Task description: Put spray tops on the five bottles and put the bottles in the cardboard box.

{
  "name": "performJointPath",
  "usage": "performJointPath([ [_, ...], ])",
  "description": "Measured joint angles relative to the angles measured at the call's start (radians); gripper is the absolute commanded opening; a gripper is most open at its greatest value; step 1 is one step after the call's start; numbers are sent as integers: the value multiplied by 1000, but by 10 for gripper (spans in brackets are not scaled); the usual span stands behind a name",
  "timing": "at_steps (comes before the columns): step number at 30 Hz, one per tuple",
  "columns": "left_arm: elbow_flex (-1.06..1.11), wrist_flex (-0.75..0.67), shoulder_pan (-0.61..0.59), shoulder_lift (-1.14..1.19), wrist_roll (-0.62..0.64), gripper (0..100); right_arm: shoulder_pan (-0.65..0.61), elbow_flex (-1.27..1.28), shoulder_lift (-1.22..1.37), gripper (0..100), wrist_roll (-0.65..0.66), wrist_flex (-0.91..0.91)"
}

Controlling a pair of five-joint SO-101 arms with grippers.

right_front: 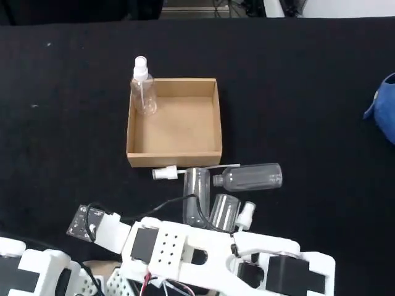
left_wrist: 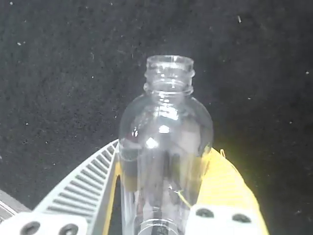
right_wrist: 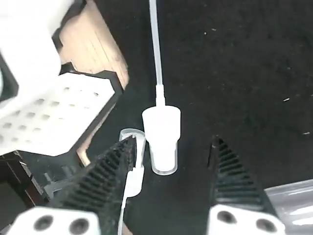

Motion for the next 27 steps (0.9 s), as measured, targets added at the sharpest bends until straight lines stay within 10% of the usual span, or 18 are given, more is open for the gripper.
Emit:
performJointPath([
  [22, -18, 64, -3, 0, 3, 30, 124, 72, 163, 221, 84, -176],
  [27, -18, 64, -3, 0, 3, 30, 181, -43, 184, 6, 87, -31],
])
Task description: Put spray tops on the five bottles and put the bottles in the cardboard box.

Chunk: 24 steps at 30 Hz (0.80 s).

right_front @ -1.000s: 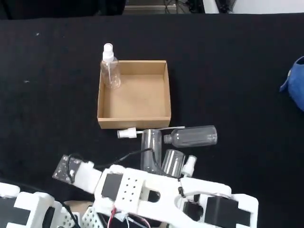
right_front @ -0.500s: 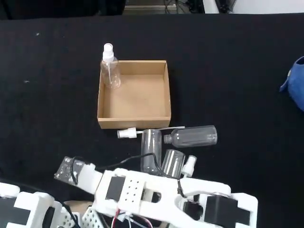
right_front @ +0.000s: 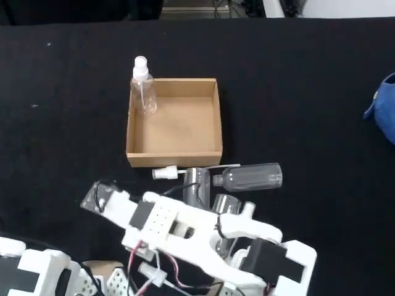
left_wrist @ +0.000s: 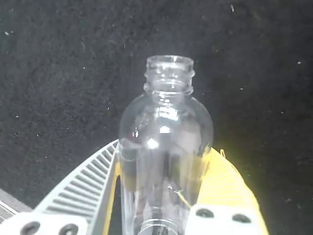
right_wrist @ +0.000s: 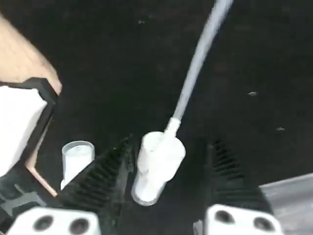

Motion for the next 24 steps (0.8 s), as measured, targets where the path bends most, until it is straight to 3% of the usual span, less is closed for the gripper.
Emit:
performJointPath([
  [14, -32, 0, 0, 0, 0, 30, 150, -163, 0, 15, 54, 107],
  [19, -32, 0, 0, 0, 0, 30, 147, -178, -20, 195, 68, 140],
  [21, -32, 0, 0, 0, 0, 30, 121, -180, -48, 267, 129, 192],
  [24, -32, 0, 0, 0, 0, 30, 92, -144, -84, 285, 183, 249],
])
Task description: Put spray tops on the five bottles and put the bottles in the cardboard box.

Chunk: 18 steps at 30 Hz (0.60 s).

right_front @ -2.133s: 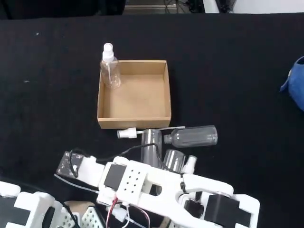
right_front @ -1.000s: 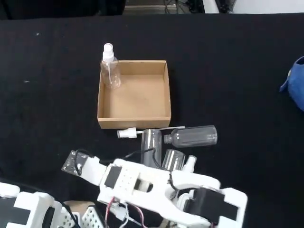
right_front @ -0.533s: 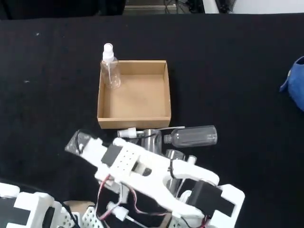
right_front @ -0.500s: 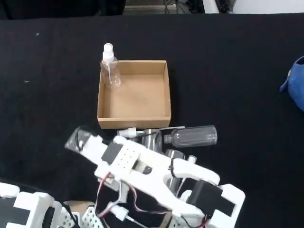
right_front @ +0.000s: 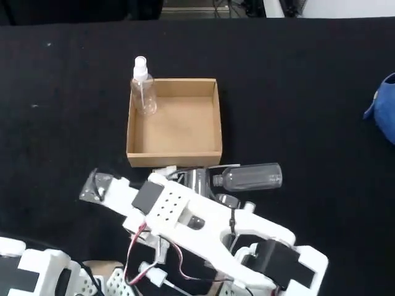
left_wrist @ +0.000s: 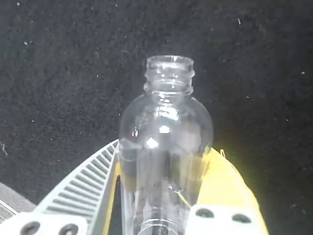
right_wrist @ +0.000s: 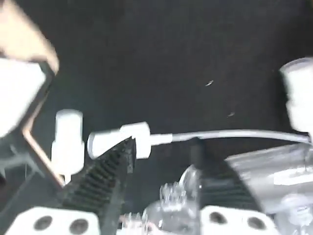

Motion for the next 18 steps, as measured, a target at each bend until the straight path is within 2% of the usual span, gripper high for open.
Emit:
performJointPath([
  [5, 0, 0, 0, 0, 0, 30, -3, 84, -8, 277, -18, 11],
  [7, 0, 0, 0, 0, 0, 30, -6, 110, -20, 277, 21, 15],
  [16, 0, 0, 0, 0, 0, 30, -6, 190, -110, 320, 512, 29],
  [18, 0, 0, 0, 0, 0, 30, -6, 209, -112, 319, 586, 2],
])
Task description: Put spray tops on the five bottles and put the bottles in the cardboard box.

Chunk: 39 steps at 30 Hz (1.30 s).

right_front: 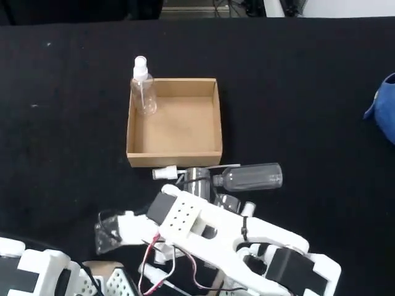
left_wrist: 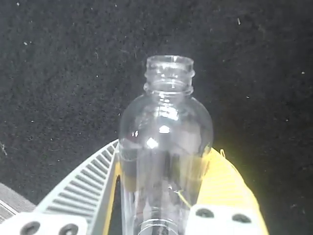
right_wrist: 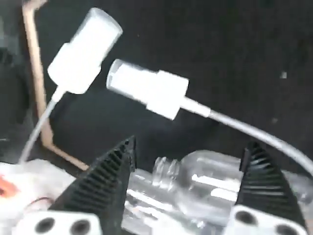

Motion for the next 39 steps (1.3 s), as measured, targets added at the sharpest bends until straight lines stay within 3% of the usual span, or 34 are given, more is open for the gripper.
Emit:
performJointPath([
  [8, 0, 6, 0, 0, 0, 30, -101, 8, 12, 318, 52, -95],
  [15, 0, 6, 0, 0, 0, 30, -127, 8, 184, 310, 114, -123],
  [21, 0, 6, 0, 0, 0, 30, -127, 8, 187, 103, 112, -172],
  [24, 0, 6, 0, 0, 0, 30, -127, 8, 187, 8, 44, -261],
  [32, 0, 6, 0, 0, 0, 30, -103, 8, 187, 18, -54, -371],
  [39, 0, 6, 0, 0, 0, 30, 72, -77, 187, 18, -364, -451],
])
